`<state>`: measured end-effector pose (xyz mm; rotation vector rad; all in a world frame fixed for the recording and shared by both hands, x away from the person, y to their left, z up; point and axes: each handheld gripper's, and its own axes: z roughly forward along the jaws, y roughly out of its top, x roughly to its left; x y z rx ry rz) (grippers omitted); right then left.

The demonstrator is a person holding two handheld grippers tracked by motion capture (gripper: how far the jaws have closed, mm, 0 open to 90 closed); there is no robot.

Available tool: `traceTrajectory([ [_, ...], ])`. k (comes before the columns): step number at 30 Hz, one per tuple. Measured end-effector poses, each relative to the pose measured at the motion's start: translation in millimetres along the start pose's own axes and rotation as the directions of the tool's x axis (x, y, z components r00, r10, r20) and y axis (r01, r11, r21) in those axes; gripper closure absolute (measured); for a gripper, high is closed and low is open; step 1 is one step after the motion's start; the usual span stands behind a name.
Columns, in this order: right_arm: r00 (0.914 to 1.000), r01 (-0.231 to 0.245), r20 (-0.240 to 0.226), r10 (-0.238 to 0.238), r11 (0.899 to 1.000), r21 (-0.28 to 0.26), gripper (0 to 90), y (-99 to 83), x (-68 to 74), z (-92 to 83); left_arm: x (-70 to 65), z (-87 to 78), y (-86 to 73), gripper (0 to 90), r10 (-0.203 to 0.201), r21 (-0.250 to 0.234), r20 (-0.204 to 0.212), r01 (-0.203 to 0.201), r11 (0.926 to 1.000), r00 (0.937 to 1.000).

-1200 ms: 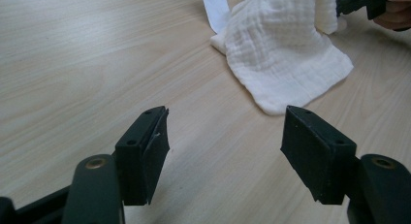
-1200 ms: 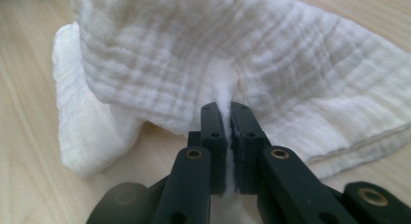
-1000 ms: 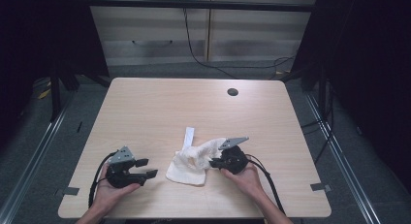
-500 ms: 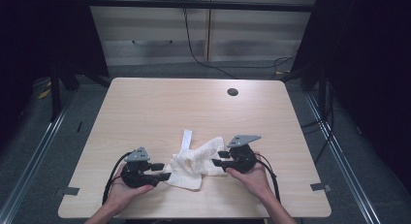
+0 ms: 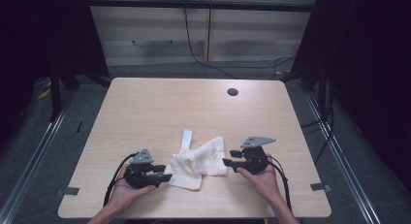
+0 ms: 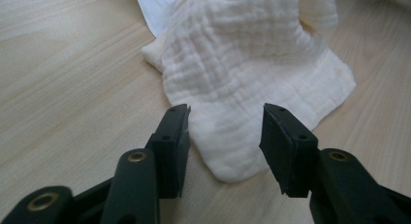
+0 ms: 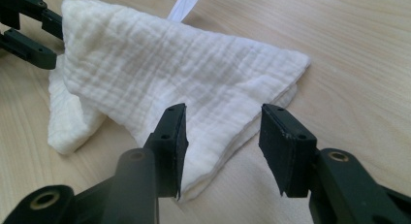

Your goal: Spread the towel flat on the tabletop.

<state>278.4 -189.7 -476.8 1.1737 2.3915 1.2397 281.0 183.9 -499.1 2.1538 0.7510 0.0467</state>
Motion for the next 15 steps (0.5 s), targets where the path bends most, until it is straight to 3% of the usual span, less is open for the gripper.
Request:
traceTrajectory([
  [8,1.0000,0.003,-0.006,-0.003,1.000,-0.008,52.3,-1.7,-0.4,1.6,-6.2,3.1,-1.2,57.2,0.056,0.029,-0.046,-0.054,0.9981,0.9974],
  [10,1.0000,0.000,-0.004,0.000,1.000,-0.014,52.1,-1.6,-0.7,1.2,-5.9,3.0,-1.5,64.6,0.075,0.030,-0.067,-0.073,0.9969,0.9950],
  [11,1.0000,-0.001,-0.002,0.001,1.000,-0.013,51.9,-1.7,-1.0,1.4,-4.6,2.2,-1.5,72.7,0.086,0.038,-0.069,-0.084,0.9958,0.9939],
  [13,1.0000,-0.002,0.003,0.002,1.000,-0.011,51.6,-2.0,-1.4,1.5,-2.4,2.4,-1.5,81.4,0.073,0.030,-0.071,-0.071,0.9970,0.9948],
  [15,1.0000,-0.002,0.004,0.002,1.000,-0.010,51.5,-2.0,-1.6,1.5,-1.0,2.0,-1.3,82.9,0.078,0.034,-0.065,-0.076,0.9966,0.9948],
])
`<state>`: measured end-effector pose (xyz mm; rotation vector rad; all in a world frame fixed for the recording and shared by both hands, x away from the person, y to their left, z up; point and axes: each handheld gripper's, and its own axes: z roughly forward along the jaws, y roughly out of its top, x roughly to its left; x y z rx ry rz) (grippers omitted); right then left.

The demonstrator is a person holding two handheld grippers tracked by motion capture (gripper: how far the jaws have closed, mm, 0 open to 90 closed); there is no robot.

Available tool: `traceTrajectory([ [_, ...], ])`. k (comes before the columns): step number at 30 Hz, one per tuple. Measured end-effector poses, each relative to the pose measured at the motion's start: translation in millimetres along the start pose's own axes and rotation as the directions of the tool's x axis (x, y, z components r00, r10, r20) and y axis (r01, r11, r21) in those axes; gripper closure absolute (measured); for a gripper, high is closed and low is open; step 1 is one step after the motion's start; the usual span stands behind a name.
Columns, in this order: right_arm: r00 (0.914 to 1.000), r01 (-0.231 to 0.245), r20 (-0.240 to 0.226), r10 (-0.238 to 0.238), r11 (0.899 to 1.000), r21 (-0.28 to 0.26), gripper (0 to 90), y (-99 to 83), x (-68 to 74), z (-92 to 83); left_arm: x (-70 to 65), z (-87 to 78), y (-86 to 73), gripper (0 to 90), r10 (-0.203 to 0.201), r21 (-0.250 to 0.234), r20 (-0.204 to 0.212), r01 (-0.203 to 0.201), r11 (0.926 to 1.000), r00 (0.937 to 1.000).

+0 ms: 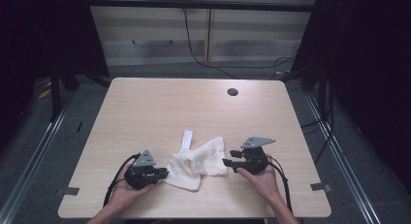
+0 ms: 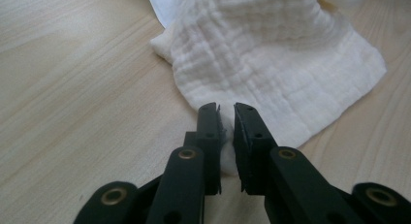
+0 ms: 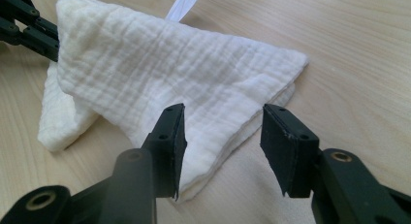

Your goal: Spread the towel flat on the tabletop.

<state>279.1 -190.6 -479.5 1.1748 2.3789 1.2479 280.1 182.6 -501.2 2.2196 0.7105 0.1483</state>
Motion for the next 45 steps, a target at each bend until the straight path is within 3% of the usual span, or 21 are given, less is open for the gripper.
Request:
traceTrajectory([
  [4,1.0000,0.001,0.006,-0.001,1.000,-0.003,51.0,0.3,-1.3,-1.5,0.1,-0.2,0.2,87.2,0.005,0.001,0.013,-0.005,1.0000,0.9999],
  [7,0.9999,-0.001,0.014,0.001,1.000,-0.006,50.9,0.9,-3.2,-2.4,2.9,-1.5,0.4,88.2,-0.016,-0.002,0.023,0.016,0.9999,0.9996],
  [11,0.9998,-0.005,0.019,0.005,1.000,-0.010,50.8,1.9,-5.8,-3.6,5.9,-9.6,3.9,88.3,-0.044,-0.049,0.050,0.047,0.9977,0.9978],
  [15,0.9998,-0.012,0.017,0.012,1.000,-0.024,49.3,3.7,-6.0,-7.2,9.5,-21.4,11.4,88.4,-0.048,-0.092,0.041,0.052,0.9944,0.9980],
  [20,0.9996,-0.017,0.023,0.017,0.999,-0.028,48.7,4.9,-7.1,-9.5,10.8,-39.3,32.5,88.6,-0.033,-0.179,0.036,0.039,0.9831,0.9988],
  [26,0.9995,-0.013,0.028,0.014,0.999,-0.031,48.2,5.5,-7.0,-11.3,20.0,-55.6,55.6,88.6,-0.059,-0.275,0.017,0.062,0.9594,0.9981],
  [28,0.9996,-0.010,0.028,0.011,0.999,-0.033,48.2,5.6,-7.7,-11.5,27.1,-59.3,60.7,88.6,-0.062,-0.274,-0.002,0.060,0.9600,0.9980],
  [30,0.9996,-0.009,0.028,0.010,1.000,-0.029,48.2,6.5,-8.4,-11.0,35.2,-57.6,60.8,88.6,-0.091,-0.278,0.001,0.088,0.9567,0.9959],
  [36,0.9996,0.002,0.028,-0.001,1.000,-0.006,50.4,14.0,-16.3,0.9,54.4,-42.5,48.2,88.5,-0.130,-0.237,-0.037,0.118,0.9642,0.9908],
  [38,0.9993,-0.002,0.037,0.002,1.000,0.005,51.7,22.8,-27.6,12.6,58.9,-41.1,43.6,88.4,-0.149,-0.236,-0.039,0.135,0.9622,0.9881],
  [40,0.9991,-0.003,0.042,0.002,1.000,0.009,52.1,25.2,-30.6,16.0,61.5,-40.4,41.0,88.3,-0.149,-0.225,-0.042,0.136,0.9649,0.9879],
  [45,0.9987,-0.015,0.049,0.014,1.000,0.019,55.6,40.1,-46.0,43.1,65.6,-34.0,35.1,87.8,-0.155,-0.208,-0.039,0.144,0.9675,0.9871],
])
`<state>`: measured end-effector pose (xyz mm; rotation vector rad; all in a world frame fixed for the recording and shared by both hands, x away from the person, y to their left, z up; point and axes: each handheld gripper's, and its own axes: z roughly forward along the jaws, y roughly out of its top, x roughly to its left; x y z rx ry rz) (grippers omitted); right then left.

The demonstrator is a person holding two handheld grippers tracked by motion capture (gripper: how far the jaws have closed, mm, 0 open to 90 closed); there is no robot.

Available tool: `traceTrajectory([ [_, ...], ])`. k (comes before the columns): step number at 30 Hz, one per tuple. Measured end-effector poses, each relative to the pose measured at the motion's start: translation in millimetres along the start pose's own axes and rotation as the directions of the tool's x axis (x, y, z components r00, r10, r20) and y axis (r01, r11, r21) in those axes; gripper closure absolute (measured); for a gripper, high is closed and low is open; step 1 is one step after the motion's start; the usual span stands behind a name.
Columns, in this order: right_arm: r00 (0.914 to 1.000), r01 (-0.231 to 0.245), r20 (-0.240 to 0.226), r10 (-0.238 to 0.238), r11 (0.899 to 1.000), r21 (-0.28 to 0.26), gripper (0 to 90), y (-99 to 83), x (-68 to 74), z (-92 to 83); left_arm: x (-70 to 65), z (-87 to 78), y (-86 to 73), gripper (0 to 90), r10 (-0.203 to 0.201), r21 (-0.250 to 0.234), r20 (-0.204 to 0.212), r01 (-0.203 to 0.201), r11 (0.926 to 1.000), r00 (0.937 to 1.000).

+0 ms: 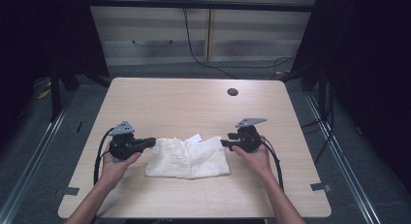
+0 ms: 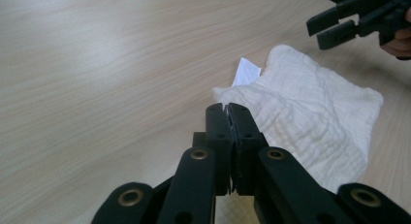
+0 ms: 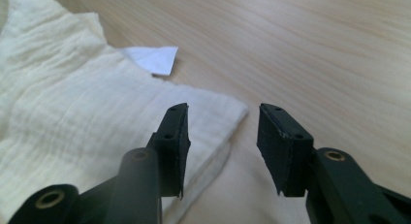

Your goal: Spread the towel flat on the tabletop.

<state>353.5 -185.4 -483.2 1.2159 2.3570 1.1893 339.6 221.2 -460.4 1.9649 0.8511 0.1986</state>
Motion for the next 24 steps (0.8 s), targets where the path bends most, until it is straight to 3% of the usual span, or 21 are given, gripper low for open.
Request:
traceTrajectory([
  [6,1.0000,0.007,-0.003,-0.007,0.999,0.040,60.3,10.4,-6.8,28.3,1.9,2.9,-3.2,87.6,0.000,0.015,-0.001,0.000,0.9999,1.0000],
  [12,0.9999,0.011,0.002,-0.012,0.997,0.076,59.2,9.4,-7.7,43.1,2.1,3.1,-3.2,87.6,-0.002,0.011,0.002,0.002,0.9999,1.0000],
  [15,1.0000,0.000,0.006,0.000,0.998,0.068,64.9,8.7,-9.4,42.8,2.0,4.5,-3.1,87.6,-0.005,0.009,0.003,0.005,1.0000,1.0000],
  [17,0.9999,0.015,0.002,-0.015,0.997,0.074,78.9,8.4,-8.6,42.7,2.2,5.5,-3.3,87.6,-0.004,0.009,0.006,0.004,1.0000,1.0000],
  [19,0.9999,0.017,0.002,-0.017,0.997,0.079,85.1,8.5,-8.4,42.4,3.4,5.6,-3.5,87.6,-0.006,0.010,0.007,0.006,0.9999,1.0000],
  [24,0.9998,-0.015,-0.014,0.016,1.000,0.026,86.9,10.2,-12.9,36.8,6.2,4.9,-3.8,87.7,-0.014,0.004,0.006,0.014,0.9999,0.9999],
])
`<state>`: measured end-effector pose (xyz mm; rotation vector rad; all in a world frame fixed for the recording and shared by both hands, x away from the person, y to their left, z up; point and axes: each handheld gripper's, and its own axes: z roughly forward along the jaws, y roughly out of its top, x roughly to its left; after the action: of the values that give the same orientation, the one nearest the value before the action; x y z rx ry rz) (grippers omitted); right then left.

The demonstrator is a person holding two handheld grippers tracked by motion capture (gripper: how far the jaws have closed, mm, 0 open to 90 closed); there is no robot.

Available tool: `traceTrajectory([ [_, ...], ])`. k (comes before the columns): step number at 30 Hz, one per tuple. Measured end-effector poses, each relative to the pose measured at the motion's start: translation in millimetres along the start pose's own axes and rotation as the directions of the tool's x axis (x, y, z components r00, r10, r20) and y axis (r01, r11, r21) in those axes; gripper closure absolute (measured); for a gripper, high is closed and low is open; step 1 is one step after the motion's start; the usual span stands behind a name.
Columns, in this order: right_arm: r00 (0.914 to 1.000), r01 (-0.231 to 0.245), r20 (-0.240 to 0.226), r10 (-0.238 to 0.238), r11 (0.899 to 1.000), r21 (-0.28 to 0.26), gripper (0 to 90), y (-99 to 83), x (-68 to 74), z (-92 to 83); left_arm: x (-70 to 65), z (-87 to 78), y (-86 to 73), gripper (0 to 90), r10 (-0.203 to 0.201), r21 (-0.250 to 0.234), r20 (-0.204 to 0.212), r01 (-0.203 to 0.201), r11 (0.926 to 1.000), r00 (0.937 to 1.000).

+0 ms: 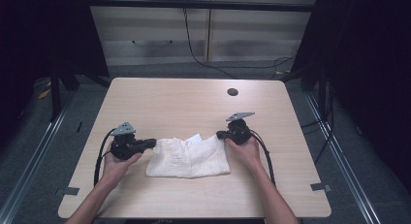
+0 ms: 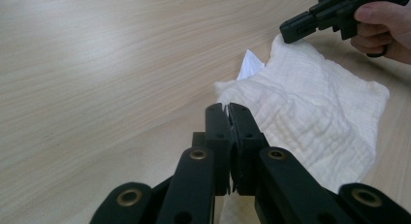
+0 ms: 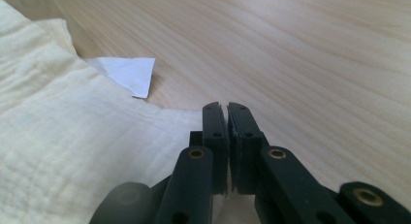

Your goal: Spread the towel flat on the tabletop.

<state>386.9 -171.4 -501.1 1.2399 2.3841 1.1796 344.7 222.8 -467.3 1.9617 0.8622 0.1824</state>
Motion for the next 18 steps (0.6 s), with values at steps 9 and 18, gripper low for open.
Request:
traceTrajectory([
  [9,0.9993,0.012,-0.035,-0.015,0.996,-0.091,86.8,6.6,6.3,-20.4,-0.6,-3.3,0.9,87.8,0.003,-0.012,-0.001,-0.003,0.9999,1.0000],
  [18,0.9990,0.019,-0.037,-0.025,0.986,-0.164,86.8,11.8,11.6,-44.4,-2.6,-7.3,4.1,87.8,0.005,-0.031,0.006,-0.005,0.9995,1.0000],
])
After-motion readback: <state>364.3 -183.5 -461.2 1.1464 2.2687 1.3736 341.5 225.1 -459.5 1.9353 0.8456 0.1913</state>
